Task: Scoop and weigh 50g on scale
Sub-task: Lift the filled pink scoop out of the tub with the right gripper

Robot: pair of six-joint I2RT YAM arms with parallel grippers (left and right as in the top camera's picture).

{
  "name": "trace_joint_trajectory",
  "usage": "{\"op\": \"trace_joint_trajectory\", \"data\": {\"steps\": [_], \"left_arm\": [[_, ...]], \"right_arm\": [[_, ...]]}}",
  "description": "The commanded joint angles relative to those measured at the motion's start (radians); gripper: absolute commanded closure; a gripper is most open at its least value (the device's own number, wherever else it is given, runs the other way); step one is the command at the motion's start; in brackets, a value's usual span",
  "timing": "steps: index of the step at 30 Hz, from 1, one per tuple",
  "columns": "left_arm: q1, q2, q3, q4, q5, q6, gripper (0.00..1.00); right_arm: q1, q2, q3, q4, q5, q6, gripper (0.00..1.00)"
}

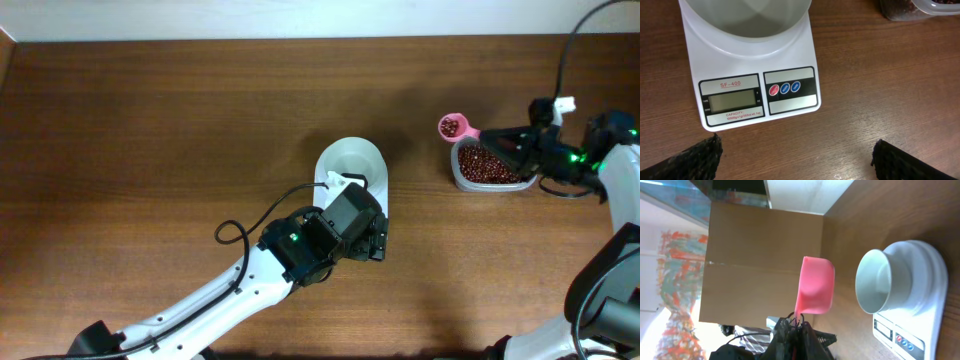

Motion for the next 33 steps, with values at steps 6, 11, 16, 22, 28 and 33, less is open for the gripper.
{"op": "trace_joint_trajectory", "data": {"steps": [6, 11, 16, 22, 28, 33], "left_arm": [[-0.002, -0.007, 0.003, 0.001, -0.011, -0.012, 0.01], [-0.002, -0.007, 0.003, 0.001, -0.011, -0.012, 0.01], [-0.002, -0.007, 0.003, 0.010, -0.020, -0.012, 0.01], [-0.002, -0.007, 0.003, 0.008, -0.019, -0.012, 0.01], [-0.002, -0.007, 0.003, 0.009, -0.019, -0.012, 0.01], [-0.002, -0.007, 0.003, 0.009, -0.019, -0.012, 0.01]], "right_arm": [[0.030, 0.006, -0.005, -0.079, -0.035, -0.045, 0.96], [0.041, 0.006, -0.005, -0.291, -0.035, -0.305, 0.96], [0.041, 0.006, -0.005, -0.412, -0.017, -0.435, 0.96], [0.041, 0.006, -0.014, -0.477, -0.016, -0.472, 0.96], [0.041, 0.006, -0.159, -0.479, -0.016, -0.554, 0.96], [0.041, 0.006, -0.307, -0.481, -0.016, -0.650, 0.96]]}}
